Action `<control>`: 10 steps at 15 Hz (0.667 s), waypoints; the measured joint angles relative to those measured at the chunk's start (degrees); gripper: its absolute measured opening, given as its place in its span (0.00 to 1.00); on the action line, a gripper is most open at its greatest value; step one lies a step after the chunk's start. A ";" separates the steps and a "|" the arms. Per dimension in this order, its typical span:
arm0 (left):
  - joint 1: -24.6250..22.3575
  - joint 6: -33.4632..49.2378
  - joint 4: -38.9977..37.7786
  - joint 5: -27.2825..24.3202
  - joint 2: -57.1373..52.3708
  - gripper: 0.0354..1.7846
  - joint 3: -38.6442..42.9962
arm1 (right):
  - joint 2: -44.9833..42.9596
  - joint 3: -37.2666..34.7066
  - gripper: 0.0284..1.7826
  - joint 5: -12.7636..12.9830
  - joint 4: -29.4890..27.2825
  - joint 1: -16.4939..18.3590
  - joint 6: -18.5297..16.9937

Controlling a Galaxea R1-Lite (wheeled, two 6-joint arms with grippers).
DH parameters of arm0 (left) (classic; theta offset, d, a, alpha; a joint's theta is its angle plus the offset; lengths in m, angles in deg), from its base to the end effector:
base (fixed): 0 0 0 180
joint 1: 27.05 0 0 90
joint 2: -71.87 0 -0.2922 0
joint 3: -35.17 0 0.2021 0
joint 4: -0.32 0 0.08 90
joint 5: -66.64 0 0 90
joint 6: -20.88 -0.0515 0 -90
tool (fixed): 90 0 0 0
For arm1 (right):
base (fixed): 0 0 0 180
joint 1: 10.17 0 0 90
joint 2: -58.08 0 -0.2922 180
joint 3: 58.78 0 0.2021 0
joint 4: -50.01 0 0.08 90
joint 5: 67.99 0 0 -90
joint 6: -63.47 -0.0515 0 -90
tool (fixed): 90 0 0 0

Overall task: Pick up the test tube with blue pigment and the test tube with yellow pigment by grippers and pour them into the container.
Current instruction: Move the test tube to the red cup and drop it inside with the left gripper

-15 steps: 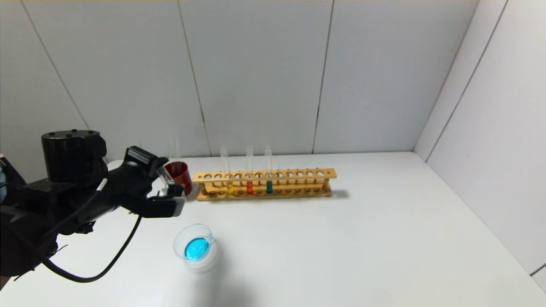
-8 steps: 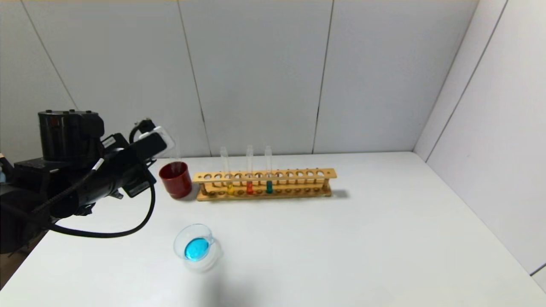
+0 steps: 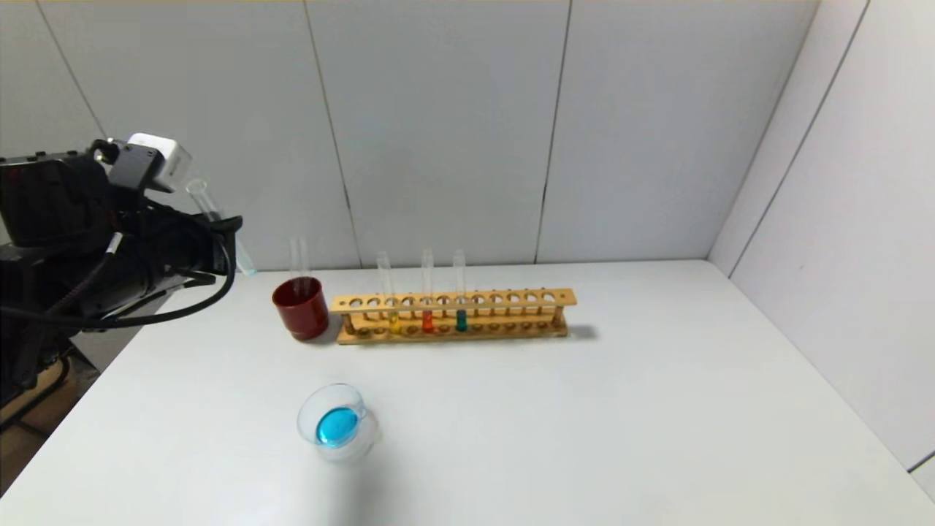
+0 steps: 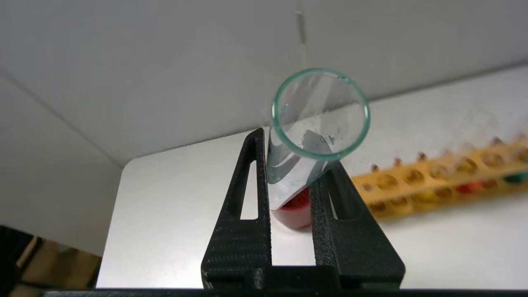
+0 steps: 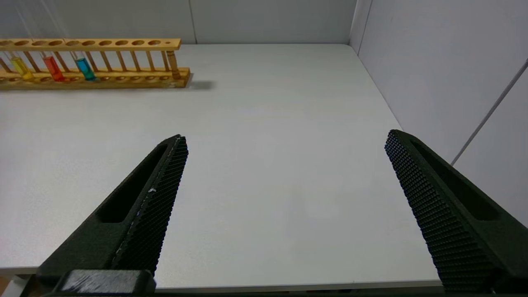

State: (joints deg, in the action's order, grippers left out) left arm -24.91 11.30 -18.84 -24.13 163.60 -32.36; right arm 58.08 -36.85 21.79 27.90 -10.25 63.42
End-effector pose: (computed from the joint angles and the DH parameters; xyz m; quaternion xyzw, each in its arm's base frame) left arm 0.3239 -0.0128 0.1977 0.0839 0.0417 -0.0289 0.9952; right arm 0.0268 0.0002 0.0751 0.0004 0.0016 0.0026 1.0000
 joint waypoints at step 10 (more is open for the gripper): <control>-2.15 11.37 -7.50 -0.52 12.21 0.16 -2.34 | 0.00 0.00 0.98 -0.02 0.00 0.00 0.00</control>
State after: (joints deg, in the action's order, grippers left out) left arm -27.05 22.67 -26.34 -24.65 175.81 -34.70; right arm 58.08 -36.85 21.77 27.90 -10.25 63.42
